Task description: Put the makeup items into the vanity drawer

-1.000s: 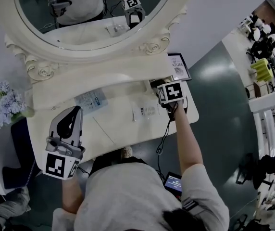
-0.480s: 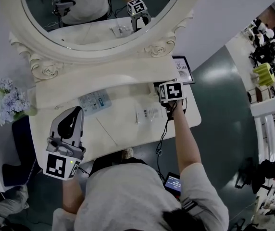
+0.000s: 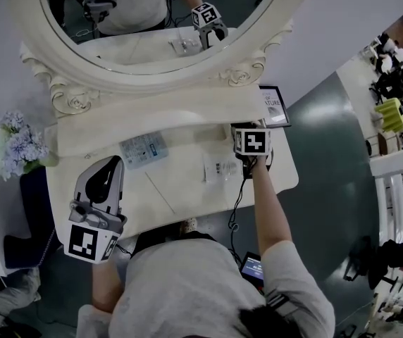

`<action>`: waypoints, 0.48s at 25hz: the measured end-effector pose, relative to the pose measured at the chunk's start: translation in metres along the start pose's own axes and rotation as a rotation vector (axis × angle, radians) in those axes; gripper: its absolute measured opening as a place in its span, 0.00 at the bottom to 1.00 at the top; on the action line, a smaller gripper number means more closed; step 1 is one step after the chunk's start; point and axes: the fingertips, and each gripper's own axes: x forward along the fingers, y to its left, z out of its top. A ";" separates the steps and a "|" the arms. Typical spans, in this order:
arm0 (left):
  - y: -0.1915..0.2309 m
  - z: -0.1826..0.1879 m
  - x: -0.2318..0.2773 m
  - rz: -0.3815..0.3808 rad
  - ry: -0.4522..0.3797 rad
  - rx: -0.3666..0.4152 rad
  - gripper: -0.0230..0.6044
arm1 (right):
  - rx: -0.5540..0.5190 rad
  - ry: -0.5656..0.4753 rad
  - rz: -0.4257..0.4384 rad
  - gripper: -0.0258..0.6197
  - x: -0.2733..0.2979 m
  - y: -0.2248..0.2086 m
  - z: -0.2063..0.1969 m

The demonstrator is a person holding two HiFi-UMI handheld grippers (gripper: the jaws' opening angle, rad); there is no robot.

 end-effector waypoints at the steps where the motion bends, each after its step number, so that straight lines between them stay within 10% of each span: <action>1: 0.000 0.000 0.000 0.000 -0.001 0.000 0.06 | -0.001 -0.012 -0.002 0.51 0.000 0.000 0.000; 12: -0.006 0.002 0.002 -0.027 -0.006 0.000 0.06 | 0.117 -0.223 0.080 0.50 -0.022 0.011 0.004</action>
